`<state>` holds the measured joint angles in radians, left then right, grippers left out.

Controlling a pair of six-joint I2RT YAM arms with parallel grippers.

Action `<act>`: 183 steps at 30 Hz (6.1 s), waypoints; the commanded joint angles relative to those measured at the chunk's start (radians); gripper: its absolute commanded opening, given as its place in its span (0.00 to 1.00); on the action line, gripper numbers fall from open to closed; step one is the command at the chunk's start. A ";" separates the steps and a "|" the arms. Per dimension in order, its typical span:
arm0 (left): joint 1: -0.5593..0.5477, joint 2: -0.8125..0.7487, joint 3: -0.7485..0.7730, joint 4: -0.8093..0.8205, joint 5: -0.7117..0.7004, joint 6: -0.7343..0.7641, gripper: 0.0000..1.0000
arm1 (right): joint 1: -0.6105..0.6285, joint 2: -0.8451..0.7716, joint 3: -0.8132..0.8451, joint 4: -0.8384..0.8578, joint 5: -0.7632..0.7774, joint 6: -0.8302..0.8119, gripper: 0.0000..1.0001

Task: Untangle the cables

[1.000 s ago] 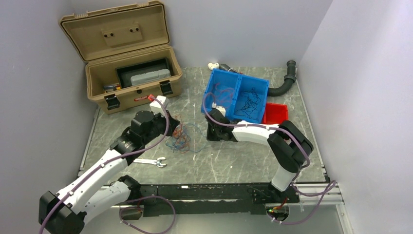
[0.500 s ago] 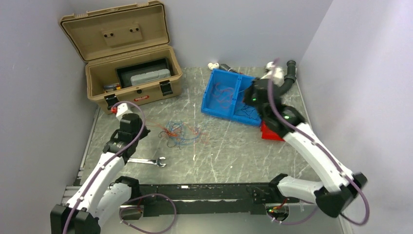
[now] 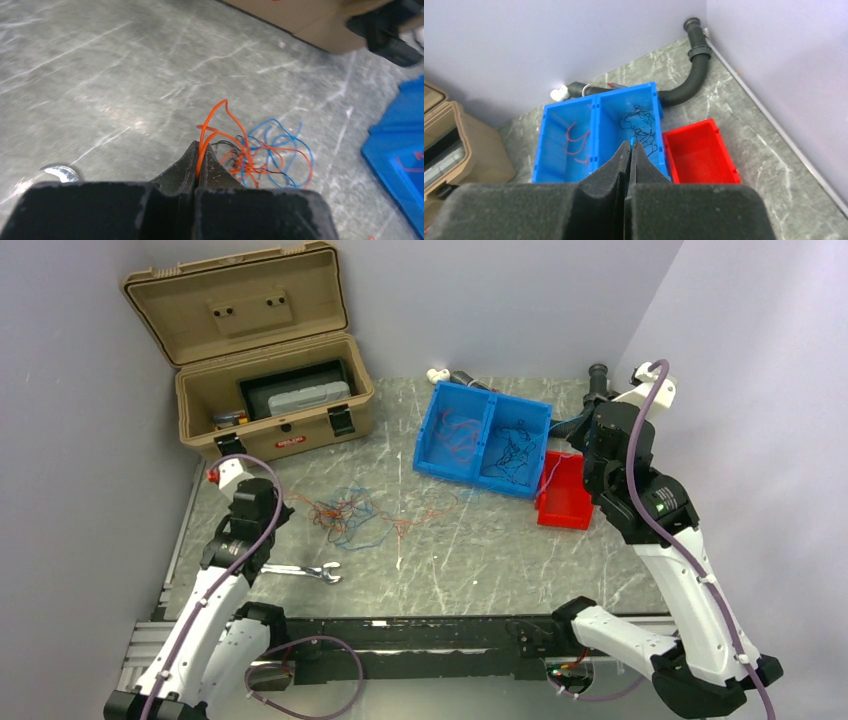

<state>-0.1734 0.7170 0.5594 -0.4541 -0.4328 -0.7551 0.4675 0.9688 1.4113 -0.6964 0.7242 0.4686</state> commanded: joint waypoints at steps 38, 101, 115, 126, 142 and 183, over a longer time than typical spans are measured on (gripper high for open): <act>-0.614 0.848 0.204 1.200 0.791 0.716 0.76 | -0.006 0.145 0.431 -0.063 -0.500 -0.039 0.00; -0.487 0.476 -0.026 0.848 0.745 0.668 0.00 | -0.200 0.133 0.170 0.001 0.092 -0.108 0.00; -0.487 0.460 -0.042 0.860 0.747 0.669 0.00 | -0.242 0.123 -0.138 0.139 0.193 -0.042 0.00; -0.488 0.470 -0.047 0.879 0.763 0.662 0.00 | -0.359 0.232 -0.258 0.181 0.163 -0.004 0.00; -0.488 0.459 -0.056 0.876 0.745 0.677 0.00 | -0.363 0.432 -0.367 0.245 -0.138 0.058 0.00; -0.490 0.394 -0.035 0.839 0.775 0.649 0.00 | -0.316 0.230 -0.374 0.265 -0.728 -0.072 0.75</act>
<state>-0.6582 1.1572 0.4938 0.3752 0.3176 -0.0925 0.0269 1.2469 1.0473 -0.4942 0.2291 0.4934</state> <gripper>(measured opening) 0.013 0.727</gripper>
